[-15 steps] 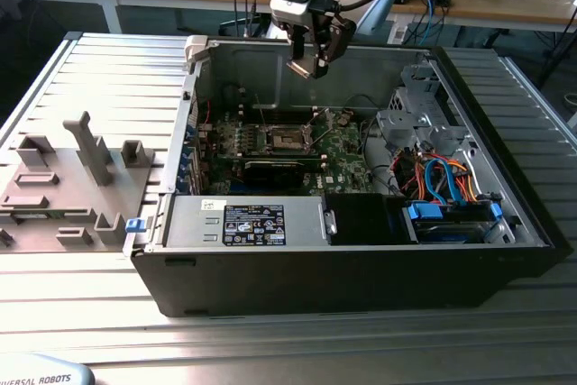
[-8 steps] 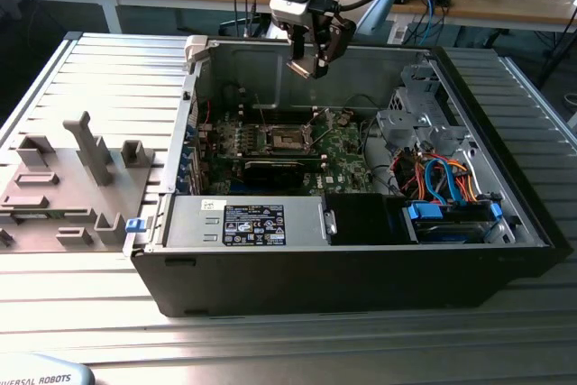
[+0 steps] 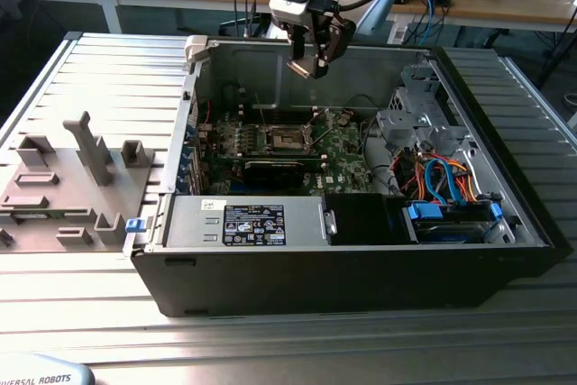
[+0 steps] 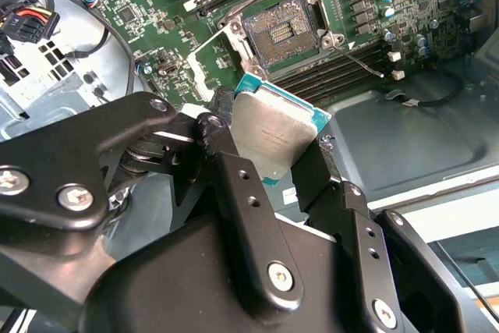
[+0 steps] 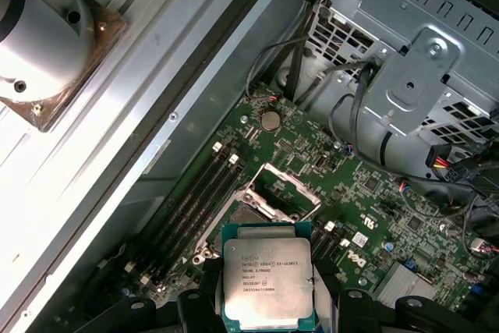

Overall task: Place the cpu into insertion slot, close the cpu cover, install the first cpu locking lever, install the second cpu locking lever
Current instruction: 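Place the cpu into insertion slot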

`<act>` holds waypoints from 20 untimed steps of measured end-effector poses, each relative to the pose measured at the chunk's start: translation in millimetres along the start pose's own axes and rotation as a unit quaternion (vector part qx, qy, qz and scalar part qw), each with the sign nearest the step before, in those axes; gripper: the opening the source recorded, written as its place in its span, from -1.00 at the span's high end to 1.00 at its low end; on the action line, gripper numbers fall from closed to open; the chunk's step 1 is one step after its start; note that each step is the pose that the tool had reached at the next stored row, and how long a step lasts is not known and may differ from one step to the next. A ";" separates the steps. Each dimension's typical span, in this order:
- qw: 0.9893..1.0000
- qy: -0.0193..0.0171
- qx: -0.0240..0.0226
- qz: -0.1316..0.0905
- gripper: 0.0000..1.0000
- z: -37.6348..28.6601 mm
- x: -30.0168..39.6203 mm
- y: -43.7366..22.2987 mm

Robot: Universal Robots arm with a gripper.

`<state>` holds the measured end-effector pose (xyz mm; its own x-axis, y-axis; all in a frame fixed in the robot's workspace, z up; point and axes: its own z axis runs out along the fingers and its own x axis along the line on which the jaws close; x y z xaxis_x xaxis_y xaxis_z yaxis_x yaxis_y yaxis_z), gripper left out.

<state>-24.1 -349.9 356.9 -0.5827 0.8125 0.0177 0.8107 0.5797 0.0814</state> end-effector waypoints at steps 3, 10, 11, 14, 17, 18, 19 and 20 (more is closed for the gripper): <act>1.000 0.000 0.000 0.001 -0.08 0.0 0.0 0.0; 1.000 0.000 0.000 0.003 -0.08 0.0 0.0 0.0; 1.000 0.000 0.000 0.003 -0.08 0.0 0.0 0.0; 1.000 0.000 0.000 0.004 -0.08 0.0 0.0 0.0; 1.000 0.000 0.000 0.005 -0.08 0.0 0.0 0.0; 1.000 0.000 0.000 0.006 -0.08 0.0 0.0 0.0; 1.000 0.000 0.000 0.006 -0.08 0.0 0.0 0.0; 1.000 0.000 0.000 0.006 -0.08 0.0 0.0 0.0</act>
<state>-24.1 -349.9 356.9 -0.5725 0.8197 0.0178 0.8180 0.5695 0.0815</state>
